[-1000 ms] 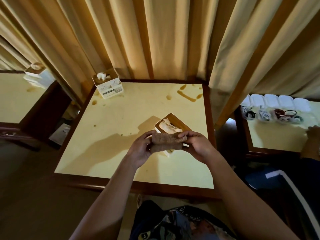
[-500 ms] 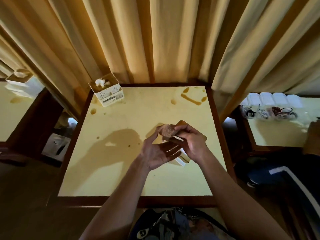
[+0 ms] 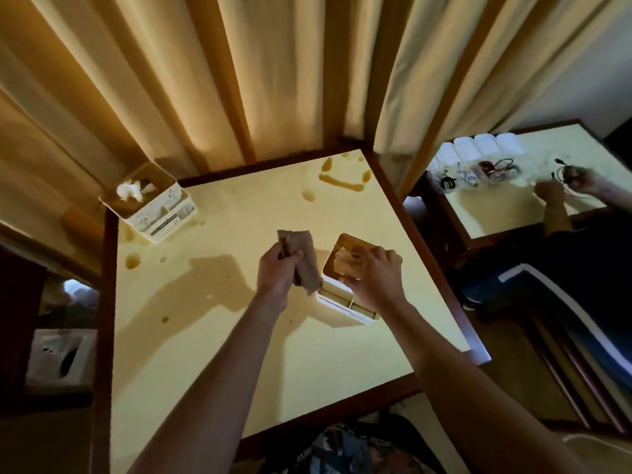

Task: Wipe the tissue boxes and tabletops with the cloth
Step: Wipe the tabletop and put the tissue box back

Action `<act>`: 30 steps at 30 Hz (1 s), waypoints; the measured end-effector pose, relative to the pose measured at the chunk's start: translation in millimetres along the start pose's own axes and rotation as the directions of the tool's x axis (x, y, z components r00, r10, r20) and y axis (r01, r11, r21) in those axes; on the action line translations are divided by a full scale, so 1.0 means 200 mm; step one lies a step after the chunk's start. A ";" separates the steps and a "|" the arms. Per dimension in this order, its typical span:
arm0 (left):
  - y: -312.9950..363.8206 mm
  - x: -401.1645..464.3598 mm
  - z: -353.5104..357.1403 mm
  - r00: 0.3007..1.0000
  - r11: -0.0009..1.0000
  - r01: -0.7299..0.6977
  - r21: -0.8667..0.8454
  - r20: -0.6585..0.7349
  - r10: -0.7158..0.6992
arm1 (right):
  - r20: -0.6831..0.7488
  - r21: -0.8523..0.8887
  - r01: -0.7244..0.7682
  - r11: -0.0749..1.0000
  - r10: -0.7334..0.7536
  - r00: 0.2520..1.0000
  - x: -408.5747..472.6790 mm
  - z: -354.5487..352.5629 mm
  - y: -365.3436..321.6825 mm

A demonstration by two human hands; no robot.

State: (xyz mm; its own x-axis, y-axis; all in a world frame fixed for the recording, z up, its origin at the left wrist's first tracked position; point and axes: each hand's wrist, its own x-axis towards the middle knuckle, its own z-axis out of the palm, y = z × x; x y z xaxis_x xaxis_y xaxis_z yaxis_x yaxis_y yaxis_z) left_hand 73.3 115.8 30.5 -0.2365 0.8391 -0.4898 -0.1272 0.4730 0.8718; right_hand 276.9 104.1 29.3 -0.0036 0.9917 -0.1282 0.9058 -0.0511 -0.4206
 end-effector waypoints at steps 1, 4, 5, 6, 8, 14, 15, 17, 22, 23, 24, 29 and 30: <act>0.00 0.03 0.01 0.999 0.997 -0.029 0.068 0.019 0.028 | 0.017 -0.053 -0.005 0.999 0.006 1.000 0.01 0.02 -0.01; 0.02 0.09 0.05 0.993 0.963 -0.113 0.246 0.068 0.099 | -0.065 0.033 -0.057 0.998 0.059 0.996 0.03 0.03 0.01; 0.04 0.10 0.08 0.987 0.935 -0.160 0.316 0.077 0.143 | -0.082 0.144 -0.112 0.983 0.125 0.989 0.03 0.02 0.02; 0.05 0.12 0.10 0.974 0.891 -0.227 0.394 0.093 0.207 | -0.096 0.230 -0.171 0.958 0.197 0.976 0.03 0.01 0.03; 0.08 0.14 0.16 0.918 0.760 -0.392 0.518 0.173 0.356 | -0.113 0.299 -0.245 0.922 0.290 0.950 0.04 0.00 0.05; -0.04 0.24 0.18 0.602 0.290 -0.789 0.542 0.586 0.542 | -0.086 0.302 -0.306 0.903 0.345 0.935 0.07 -0.03 0.10; -0.09 0.23 0.14 0.552 0.240 -0.823 0.515 0.625 0.552 | -0.072 0.303 -0.320 0.898 0.356 0.932 0.07 -0.03 0.11; -0.17 0.21 0.07 0.476 0.146 -0.858 0.492 0.657 0.585 | -0.045 0.308 -0.344 0.887 0.375 0.926 0.09 -0.03 0.12; -0.30 0.12 0.03 0.221 -0.072 -0.943 0.324 0.776 0.590 | -0.023 0.285 -0.402 0.870 0.426 0.905 0.11 -0.03 0.10; -0.32 0.09 0.05 0.202 -0.072 -0.953 0.296 0.792 0.576 | -0.018 0.274 -0.411 0.869 0.432 0.902 0.11 -0.04 0.10; -0.35 0.06 0.09 0.200 -0.057 -0.958 0.279 0.801 0.565 | -0.006 0.267 -0.418 0.869 0.435 0.901 0.12 -0.05 0.10; -0.43 -0.12 0.39 0.178 -0.051 -0.967 0.248 0.809 0.561 | 0.149 0.232 -0.431 0.872 0.406 0.902 0.18 -0.14 0.11; -0.44 -0.15 0.43 0.194 -0.060 -0.961 0.272 0.809 0.555 | 0.176 0.229 -0.441 0.868 0.409 0.895 0.20 -0.15 0.12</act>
State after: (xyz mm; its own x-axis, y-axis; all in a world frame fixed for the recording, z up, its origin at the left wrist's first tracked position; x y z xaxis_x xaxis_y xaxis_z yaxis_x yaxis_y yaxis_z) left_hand 173.5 72.8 -32.2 0.6630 0.6423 0.3846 0.4964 -0.7617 0.4164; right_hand 310.5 146.2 40.7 0.2929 0.8464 -0.4449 0.6903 -0.5091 -0.5140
